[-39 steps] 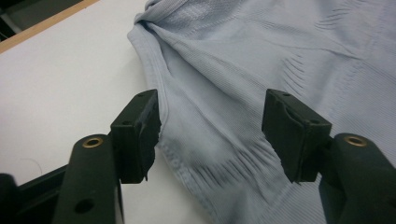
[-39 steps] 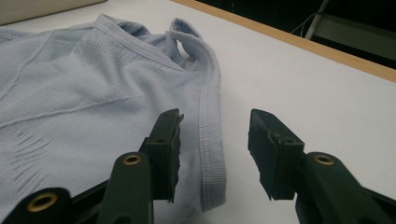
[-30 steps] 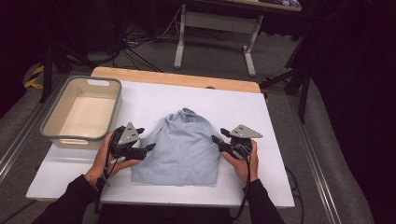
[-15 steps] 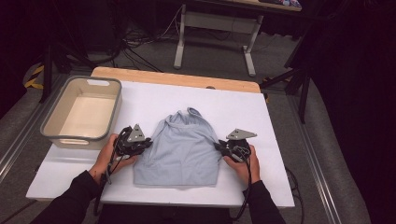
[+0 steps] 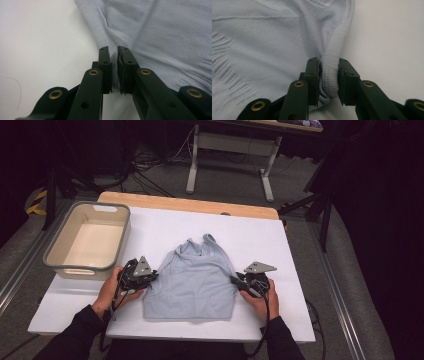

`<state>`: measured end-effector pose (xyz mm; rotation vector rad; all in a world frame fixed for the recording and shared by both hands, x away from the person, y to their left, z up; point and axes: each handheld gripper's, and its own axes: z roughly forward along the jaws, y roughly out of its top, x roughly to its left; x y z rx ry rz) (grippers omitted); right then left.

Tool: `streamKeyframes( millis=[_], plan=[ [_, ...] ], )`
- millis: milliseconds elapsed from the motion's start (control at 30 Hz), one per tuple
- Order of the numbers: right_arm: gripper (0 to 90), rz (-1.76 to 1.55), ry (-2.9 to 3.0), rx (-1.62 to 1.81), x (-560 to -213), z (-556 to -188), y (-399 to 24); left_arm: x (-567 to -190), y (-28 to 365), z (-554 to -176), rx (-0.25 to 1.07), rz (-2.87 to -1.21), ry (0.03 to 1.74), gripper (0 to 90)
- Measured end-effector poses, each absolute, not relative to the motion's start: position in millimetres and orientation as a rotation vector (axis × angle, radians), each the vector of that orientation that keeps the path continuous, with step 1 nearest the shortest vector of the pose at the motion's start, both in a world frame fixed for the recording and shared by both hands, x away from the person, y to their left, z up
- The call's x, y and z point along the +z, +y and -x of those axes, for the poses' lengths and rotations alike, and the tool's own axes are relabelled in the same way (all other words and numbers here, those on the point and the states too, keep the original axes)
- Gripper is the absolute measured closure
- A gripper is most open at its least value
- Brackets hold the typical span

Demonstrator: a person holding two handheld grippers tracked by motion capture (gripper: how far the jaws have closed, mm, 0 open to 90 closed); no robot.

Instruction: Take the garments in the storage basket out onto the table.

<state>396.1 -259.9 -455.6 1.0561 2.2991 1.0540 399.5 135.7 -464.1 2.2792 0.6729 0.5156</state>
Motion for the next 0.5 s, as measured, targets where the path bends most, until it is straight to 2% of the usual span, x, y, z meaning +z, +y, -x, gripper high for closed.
streamKeyframes(
  millis=[333,500],
  plan=[
    [57.3,-1.049,2.264,1.037,-454.7,-397.6,-260.9,-464.2,136.4,-399.0,0.505,-2.244,0.685,81.1],
    [55.6,-1.038,2.262,1.024,-453.5,-398.4,-260.8,-463.2,136.2,-398.6,0.508,-2.240,0.680,81.4]
  ],
)
